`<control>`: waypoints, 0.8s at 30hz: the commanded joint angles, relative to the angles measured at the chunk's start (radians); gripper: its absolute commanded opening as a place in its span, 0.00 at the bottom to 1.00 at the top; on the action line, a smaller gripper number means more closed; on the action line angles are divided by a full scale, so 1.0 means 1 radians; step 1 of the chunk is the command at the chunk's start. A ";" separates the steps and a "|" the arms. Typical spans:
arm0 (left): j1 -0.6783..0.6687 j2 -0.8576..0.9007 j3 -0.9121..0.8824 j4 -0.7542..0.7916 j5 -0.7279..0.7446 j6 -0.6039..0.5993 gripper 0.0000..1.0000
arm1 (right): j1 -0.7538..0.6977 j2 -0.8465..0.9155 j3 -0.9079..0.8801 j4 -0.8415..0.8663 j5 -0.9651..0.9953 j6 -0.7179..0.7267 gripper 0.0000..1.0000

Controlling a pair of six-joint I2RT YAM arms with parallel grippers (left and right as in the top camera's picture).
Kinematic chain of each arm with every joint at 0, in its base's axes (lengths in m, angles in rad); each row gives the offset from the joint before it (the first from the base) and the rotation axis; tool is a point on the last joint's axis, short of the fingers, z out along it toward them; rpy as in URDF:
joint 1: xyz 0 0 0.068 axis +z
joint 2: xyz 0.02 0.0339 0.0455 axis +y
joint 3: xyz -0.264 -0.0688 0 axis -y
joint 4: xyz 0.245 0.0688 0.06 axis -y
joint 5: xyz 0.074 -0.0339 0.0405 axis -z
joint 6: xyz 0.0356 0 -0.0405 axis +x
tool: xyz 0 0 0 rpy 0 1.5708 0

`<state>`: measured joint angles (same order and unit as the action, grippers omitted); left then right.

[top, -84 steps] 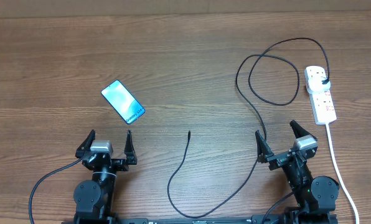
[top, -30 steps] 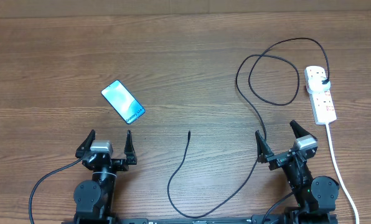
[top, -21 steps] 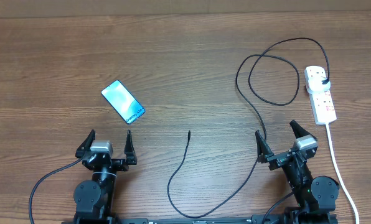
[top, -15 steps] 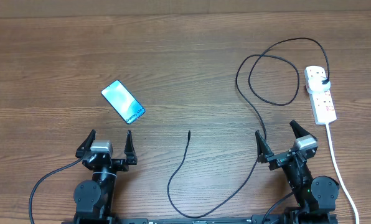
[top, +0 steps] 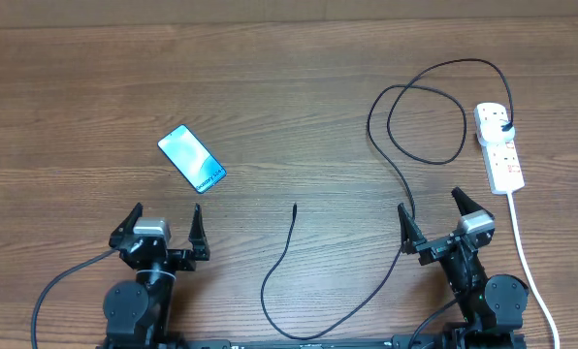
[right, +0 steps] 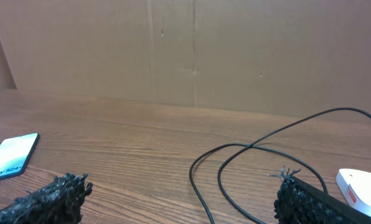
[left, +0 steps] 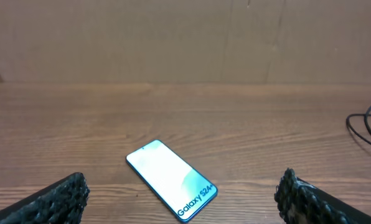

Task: Plug charger to phone and switch on socket
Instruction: 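Reach the left gripper forward over the Galaxy phone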

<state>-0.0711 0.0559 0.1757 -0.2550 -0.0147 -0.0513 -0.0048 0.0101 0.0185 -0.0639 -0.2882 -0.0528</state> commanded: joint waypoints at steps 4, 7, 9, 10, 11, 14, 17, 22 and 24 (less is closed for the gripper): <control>0.005 0.261 0.153 -0.003 0.005 0.014 1.00 | 0.005 -0.007 -0.011 0.005 0.007 -0.001 1.00; 0.005 0.424 0.244 -0.005 0.016 0.003 1.00 | 0.005 -0.007 -0.011 0.005 0.007 -0.001 1.00; 0.005 0.510 0.305 -0.015 0.017 -0.008 1.00 | 0.005 -0.007 -0.011 0.005 0.007 -0.001 1.00; 0.005 0.579 0.359 -0.032 0.019 -0.008 1.00 | 0.005 -0.007 -0.011 0.005 0.007 -0.001 1.00; 0.005 0.619 0.394 -0.046 0.020 -0.008 1.00 | 0.006 -0.007 -0.011 0.005 0.007 -0.001 1.00; 0.005 0.762 0.531 -0.133 0.042 -0.008 1.00 | 0.005 -0.007 -0.011 0.005 0.007 -0.001 1.00; 0.005 0.851 0.619 -0.212 0.042 -0.008 1.00 | 0.005 -0.007 -0.011 0.005 0.007 -0.001 1.00; 0.005 0.990 0.761 -0.378 0.042 -0.024 1.00 | 0.005 -0.007 -0.011 0.005 0.007 -0.001 1.00; 0.005 1.040 0.808 -0.435 0.042 -0.024 1.00 | 0.005 -0.007 -0.011 0.005 0.007 -0.001 1.00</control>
<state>-0.0711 1.0363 0.9005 -0.6453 0.0154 -0.0563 -0.0048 0.0101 0.0185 -0.0639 -0.2878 -0.0525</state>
